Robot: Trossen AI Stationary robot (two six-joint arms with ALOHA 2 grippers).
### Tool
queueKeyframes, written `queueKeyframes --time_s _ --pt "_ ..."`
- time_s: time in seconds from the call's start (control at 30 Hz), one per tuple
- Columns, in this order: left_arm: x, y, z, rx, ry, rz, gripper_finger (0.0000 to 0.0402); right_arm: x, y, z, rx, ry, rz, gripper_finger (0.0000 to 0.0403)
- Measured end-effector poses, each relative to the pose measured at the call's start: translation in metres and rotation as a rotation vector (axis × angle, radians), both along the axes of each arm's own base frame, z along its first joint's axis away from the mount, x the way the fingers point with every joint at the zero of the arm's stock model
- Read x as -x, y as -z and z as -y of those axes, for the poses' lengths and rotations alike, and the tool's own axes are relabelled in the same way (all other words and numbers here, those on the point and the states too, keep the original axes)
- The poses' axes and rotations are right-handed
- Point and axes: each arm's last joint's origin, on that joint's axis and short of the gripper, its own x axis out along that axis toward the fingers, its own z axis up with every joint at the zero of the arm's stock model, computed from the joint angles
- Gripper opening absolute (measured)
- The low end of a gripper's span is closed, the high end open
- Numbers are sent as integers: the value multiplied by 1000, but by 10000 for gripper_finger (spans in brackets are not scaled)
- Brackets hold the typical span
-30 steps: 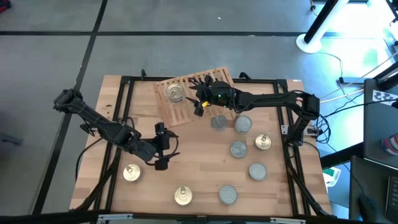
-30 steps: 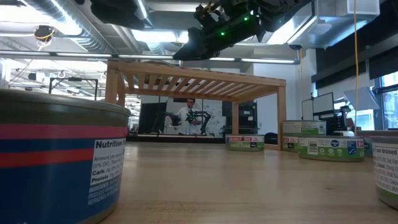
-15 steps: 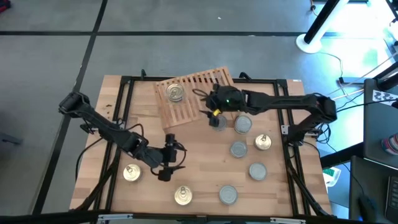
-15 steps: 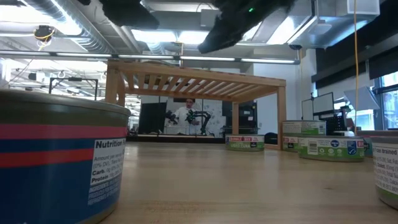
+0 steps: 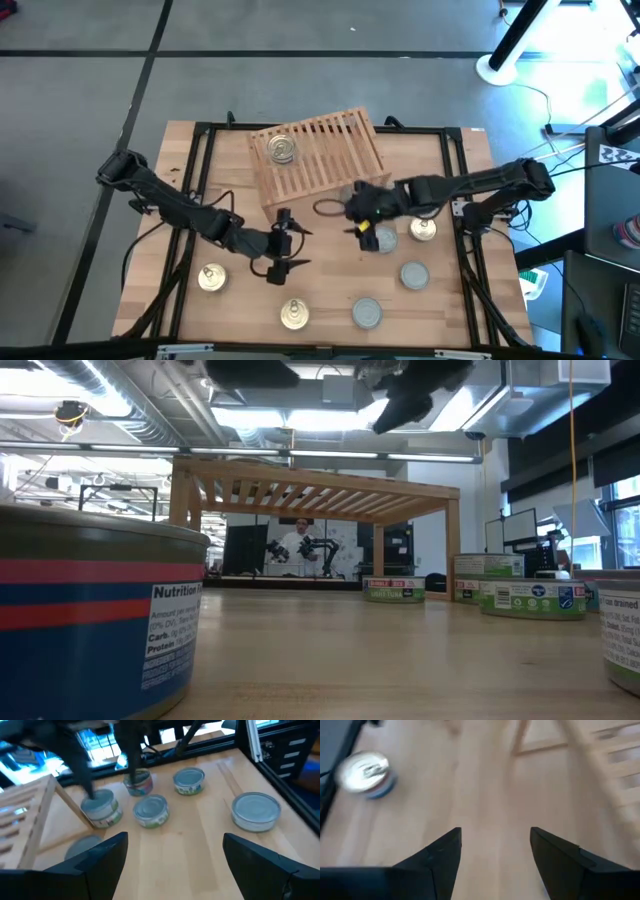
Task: Stack canned seafood by type on shelf
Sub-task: Stack the blue tuna can on top of the blue tuna can on the shelf
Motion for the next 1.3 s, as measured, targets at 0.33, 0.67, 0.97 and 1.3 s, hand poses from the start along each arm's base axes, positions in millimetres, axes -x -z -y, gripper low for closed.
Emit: queueKeyframes --time_s 0.33,0.67,0.97,1.3 --pt "-13 7 -8 -11 78 -4 324 18 6 -42 -83 -10 -118 237" --pt "10 20 29 159 221 -171 324 21 10 -76 -47 -56 -76 237" --pt "37 23 69 260 284 -232 324 -9 30 -88 -26 -42 32 237" --pt "52 33 74 660 -47 -392 324 -23 40 -66 -24 14 2 237"
